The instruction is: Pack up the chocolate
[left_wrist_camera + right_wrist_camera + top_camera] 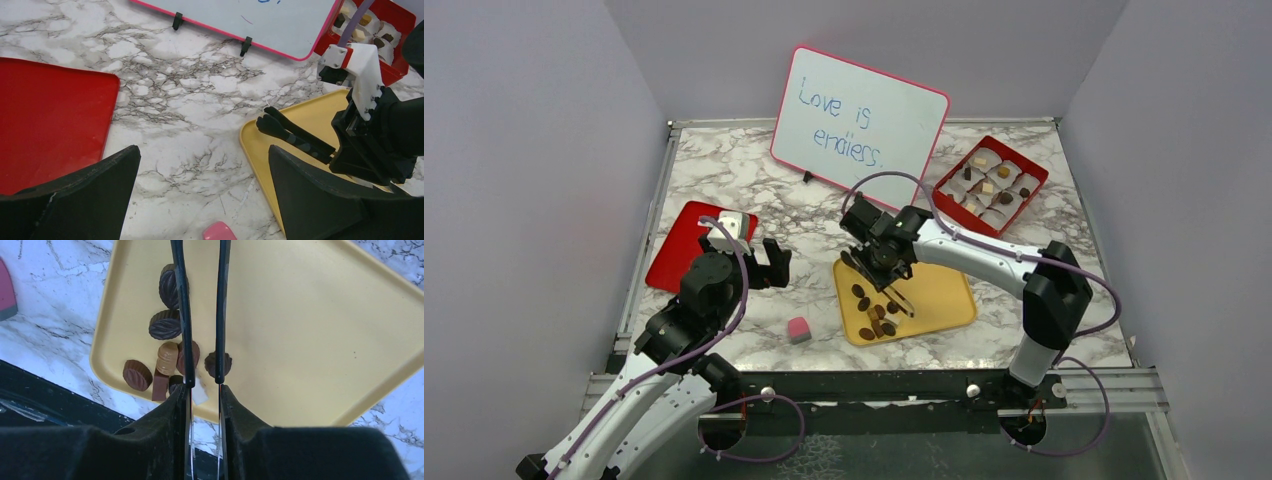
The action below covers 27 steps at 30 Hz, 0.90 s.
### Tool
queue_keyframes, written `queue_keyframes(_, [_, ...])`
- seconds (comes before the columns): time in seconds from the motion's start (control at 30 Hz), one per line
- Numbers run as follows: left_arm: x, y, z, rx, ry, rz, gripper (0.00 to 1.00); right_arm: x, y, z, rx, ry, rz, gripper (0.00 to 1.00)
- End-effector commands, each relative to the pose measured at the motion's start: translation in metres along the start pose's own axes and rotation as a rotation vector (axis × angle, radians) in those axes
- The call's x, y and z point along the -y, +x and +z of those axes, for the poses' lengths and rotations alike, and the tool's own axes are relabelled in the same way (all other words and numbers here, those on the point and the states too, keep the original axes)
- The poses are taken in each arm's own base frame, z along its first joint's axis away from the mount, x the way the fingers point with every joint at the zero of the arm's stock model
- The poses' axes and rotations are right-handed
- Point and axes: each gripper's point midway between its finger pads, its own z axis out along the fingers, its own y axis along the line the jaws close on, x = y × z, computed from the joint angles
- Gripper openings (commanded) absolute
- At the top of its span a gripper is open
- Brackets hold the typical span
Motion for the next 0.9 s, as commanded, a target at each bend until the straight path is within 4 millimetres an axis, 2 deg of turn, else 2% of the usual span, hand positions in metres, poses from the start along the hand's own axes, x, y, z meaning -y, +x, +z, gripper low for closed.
queue_keyframes(0.0, [0.002, -0.003, 0.001, 0.018, 0.010, -0.002, 0.99, 0.008, 0.001, -0.018, 0.033, 0.044, 0.021, 0.29])
queue_keyframes(0.23, [0.004, 0.000, 0.002, 0.006, 0.022, 0.003, 0.99, 0.020, -0.007, -0.035, 0.063, 0.097, 0.051, 0.29])
queue_keyframes(0.53, [0.007, 0.002, 0.002, -0.002, 0.039, 0.004, 0.99, 0.056, -0.008, -0.057, 0.084, 0.154, 0.146, 0.29])
queue_keyframes(0.7, [0.009, 0.001, 0.001, 0.001, 0.049, 0.001, 0.99, 0.083, -0.005, -0.072, 0.102, 0.185, 0.214, 0.29])
queue_keyframes(0.87, [0.010, 0.001, 0.000, 0.002, 0.059, 0.000, 0.99, 0.123, 0.002, -0.085, 0.100, 0.230, 0.330, 0.29])
